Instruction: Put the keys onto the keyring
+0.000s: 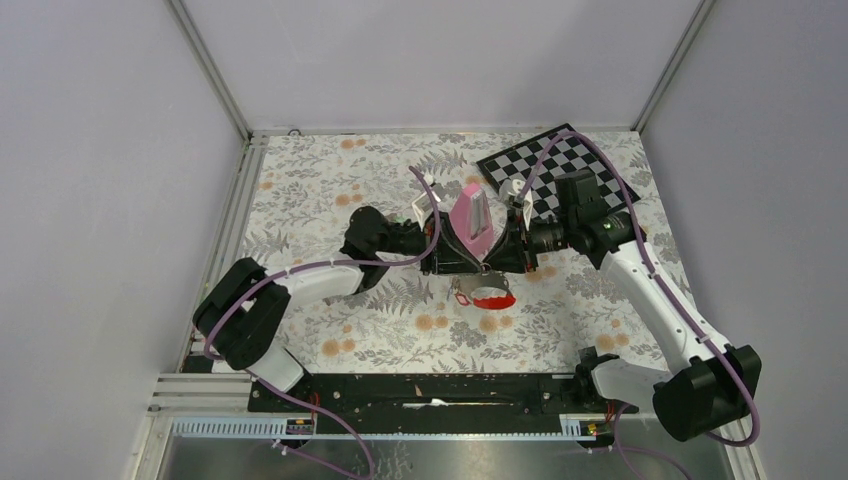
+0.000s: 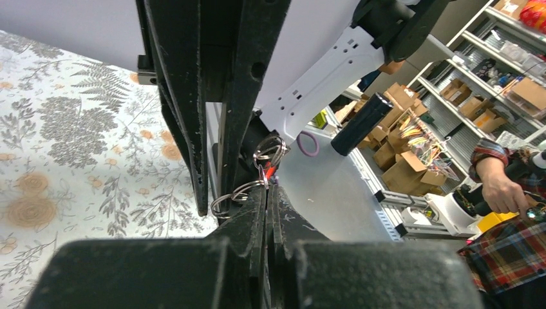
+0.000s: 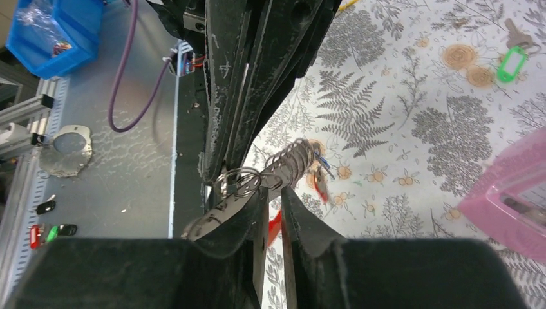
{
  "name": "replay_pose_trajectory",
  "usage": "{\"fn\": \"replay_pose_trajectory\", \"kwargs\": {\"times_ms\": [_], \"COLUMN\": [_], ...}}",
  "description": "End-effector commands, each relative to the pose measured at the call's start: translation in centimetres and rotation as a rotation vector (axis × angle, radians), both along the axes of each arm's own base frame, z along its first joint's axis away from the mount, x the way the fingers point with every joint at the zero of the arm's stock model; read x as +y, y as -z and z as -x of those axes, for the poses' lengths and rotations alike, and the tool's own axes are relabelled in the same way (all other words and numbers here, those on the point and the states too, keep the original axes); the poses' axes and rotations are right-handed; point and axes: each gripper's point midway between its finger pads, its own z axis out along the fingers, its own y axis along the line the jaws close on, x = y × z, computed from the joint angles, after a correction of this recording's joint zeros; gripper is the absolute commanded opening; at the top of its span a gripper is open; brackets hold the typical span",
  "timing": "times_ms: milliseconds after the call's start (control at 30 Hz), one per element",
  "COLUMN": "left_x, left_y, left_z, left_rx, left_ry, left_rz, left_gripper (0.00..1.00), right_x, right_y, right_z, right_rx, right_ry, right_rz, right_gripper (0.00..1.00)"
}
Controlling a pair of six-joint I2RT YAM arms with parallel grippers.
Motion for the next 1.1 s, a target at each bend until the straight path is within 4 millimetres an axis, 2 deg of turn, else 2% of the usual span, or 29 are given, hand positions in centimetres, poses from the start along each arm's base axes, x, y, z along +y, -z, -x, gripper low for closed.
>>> {"fn": "replay_pose_trajectory", "kwargs": {"times_ms": [0, 233, 333, 667, 900, 1067], "left_x": [-0.5, -1.2, -1.2, -1.2, -0.4, 0.3], "left_y": [-1.3, 1.5, 1.6, 0.2, -0.7, -1.4], "left_z": [-2.6, -5.9, -6.6, -5.3, -4.1, -2.5], "left_rx": [-0.090, -0.088, -0.100, -0.113, -0.119, -0.138], "left_ry": [-0.091, -0.222, -0.255, -0.185, -0.129, -0.066], "left_rz": [-0.003, -0.205, -0.240, -0.184, -0.131, -0.065], "left_gripper": [0.00, 0.00, 0.00, 0.00, 0.00, 0.00], "right_x": [-0.5, -1.2, -1.4, -1.8, -2.4, -2.6], "right_y": [-1.3, -1.2, -1.2, -0.5, -1.1, -2.3], "right_z": [0.7, -0.5, -0.6, -1.6, -2.6, -3.0], "right_rx": [-0.078, -0.107, -0.110, -0.099, -0.145, -0.189], "right_ry": [0.005, 0.085, 0.094, 0.155, 0.205, 0.216], "right_rz": [0.006, 0.067, 0.072, 0.090, 0.121, 0.128], "right_gripper": [0.20, 0.25, 0.30, 0.38, 0.40, 0.41]}}
